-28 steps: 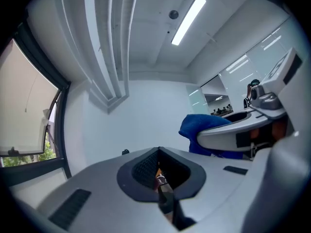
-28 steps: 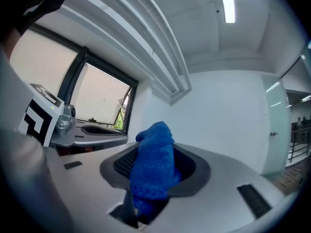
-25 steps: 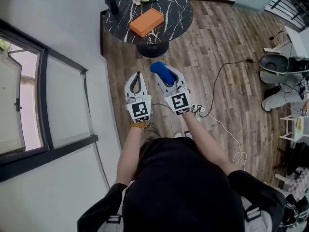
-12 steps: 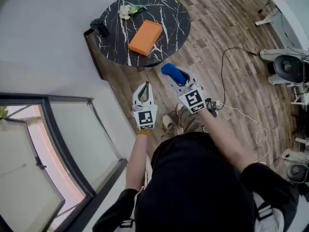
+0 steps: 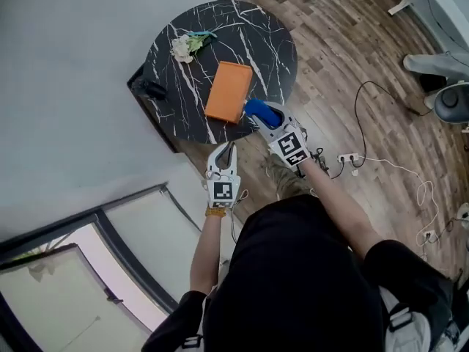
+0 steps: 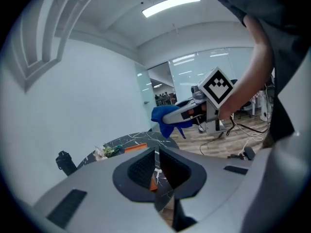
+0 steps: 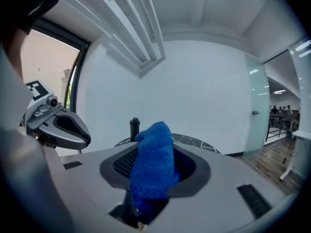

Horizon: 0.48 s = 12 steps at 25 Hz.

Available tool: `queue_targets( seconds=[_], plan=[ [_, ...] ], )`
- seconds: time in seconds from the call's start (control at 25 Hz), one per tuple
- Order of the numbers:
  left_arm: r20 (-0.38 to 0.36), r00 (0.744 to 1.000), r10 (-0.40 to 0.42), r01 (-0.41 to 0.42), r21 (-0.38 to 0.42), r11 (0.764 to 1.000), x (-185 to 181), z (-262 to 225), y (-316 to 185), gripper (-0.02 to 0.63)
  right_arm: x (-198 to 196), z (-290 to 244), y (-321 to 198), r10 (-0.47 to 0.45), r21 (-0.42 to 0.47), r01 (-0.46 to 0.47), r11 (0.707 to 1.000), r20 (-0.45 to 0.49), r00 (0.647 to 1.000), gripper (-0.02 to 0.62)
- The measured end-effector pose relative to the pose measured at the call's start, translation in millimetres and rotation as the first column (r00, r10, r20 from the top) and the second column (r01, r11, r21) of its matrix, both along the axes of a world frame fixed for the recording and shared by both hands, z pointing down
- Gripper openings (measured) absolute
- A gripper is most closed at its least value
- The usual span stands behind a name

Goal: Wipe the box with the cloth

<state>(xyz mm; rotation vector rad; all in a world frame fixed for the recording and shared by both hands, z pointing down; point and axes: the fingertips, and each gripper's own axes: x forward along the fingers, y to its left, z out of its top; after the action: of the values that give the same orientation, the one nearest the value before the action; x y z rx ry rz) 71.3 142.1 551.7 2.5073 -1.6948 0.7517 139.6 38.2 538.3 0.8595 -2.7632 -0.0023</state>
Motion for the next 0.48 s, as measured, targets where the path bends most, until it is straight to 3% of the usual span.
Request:
queue_targets(
  seconds=[0.12,0.28,0.36,0.48],
  plan=[
    [0.057,0.994,0.098,-0.091,-0.112,0.989,-17,23,-26,0.066,-12,26,-39,0.031,-0.060,-0.033,0.998,-0.041,0.999,0.132],
    [0.115,0.977,0.179,-0.150,-0.227,0.962,-49,52,-68,0.114,-31,67,-91,0.041,-0.141,-0.053,0.989,-0.089,0.995,0.132],
    [0.141,0.956,0.258,-0.209,-0.291,0.934,-60,69,-81,0.127,-34,92,-109,0.041,-0.187,-0.068,0.980,-0.146,0.988,0.132],
    [0.166,0.897,0.409,-0.319,-0.396,0.861,-75,101,-94,0.184,-30,119,-140,0.071,-0.209,-0.124,0.970,-0.242,0.968,0.132]
  ],
)
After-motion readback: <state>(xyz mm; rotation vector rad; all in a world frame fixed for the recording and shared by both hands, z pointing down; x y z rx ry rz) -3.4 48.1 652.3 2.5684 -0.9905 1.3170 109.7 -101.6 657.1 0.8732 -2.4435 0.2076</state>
